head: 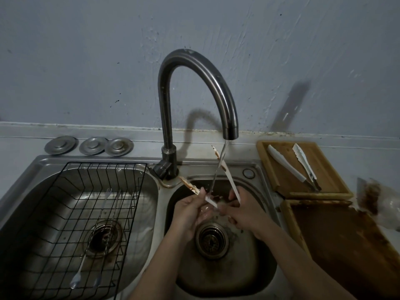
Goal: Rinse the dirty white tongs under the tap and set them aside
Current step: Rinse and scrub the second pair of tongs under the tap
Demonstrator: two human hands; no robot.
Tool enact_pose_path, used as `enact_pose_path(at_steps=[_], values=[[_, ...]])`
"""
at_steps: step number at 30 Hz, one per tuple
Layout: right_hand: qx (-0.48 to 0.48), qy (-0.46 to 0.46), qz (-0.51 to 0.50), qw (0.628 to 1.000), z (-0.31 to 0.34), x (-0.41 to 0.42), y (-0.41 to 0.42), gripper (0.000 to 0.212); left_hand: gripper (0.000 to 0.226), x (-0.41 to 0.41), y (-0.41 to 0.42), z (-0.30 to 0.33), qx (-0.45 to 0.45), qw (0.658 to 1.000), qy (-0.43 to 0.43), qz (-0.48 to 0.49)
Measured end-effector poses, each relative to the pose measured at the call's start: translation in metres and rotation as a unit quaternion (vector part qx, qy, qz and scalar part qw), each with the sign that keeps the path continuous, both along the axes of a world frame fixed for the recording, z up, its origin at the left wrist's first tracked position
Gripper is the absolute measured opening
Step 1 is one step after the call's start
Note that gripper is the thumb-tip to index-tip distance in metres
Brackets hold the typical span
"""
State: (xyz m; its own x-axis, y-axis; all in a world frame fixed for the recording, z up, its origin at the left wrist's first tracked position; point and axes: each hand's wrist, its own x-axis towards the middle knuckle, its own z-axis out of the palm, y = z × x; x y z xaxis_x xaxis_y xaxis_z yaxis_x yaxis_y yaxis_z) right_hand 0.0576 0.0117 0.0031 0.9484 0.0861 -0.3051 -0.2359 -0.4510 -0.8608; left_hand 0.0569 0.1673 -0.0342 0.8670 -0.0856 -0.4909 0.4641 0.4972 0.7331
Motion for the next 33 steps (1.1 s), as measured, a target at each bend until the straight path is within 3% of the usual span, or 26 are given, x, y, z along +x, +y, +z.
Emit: enact_pose_path(at_steps=[4,10,13,19,24,29,33], values=[[0.006,0.058,-0.006,0.998,-0.002,-0.009,-0.013,0.027,0.029,-0.001,-0.002,-0.008,-0.031,0.998,0.042,0.042],[0.000,0.152,0.011,0.988,-0.006,-0.019,-0.037,0.023,0.021,-0.016,-0.019,-0.020,-0.003,0.994,0.085,-0.062],[0.047,0.182,0.019,0.982,-0.009,-0.022,-0.044,0.019,0.030,-0.017,-0.020,-0.022,-0.001,0.993,0.095,-0.076],[0.065,0.200,0.043,0.977,-0.012,-0.018,-0.050,0.018,0.057,-0.012,-0.015,-0.020,-0.021,0.987,0.150,-0.061],[0.069,0.207,0.045,0.975,-0.012,-0.015,-0.052,0.019,0.039,-0.011,-0.014,-0.014,-0.011,0.981,0.142,-0.128],[0.106,0.218,0.038,0.970,-0.011,-0.017,-0.055,0.025,0.076,-0.003,-0.001,-0.019,-0.055,0.977,0.172,-0.115],[0.121,0.217,0.026,0.968,-0.009,-0.017,-0.052,0.023,0.061,-0.002,-0.003,-0.019,-0.034,0.980,0.143,-0.137]])
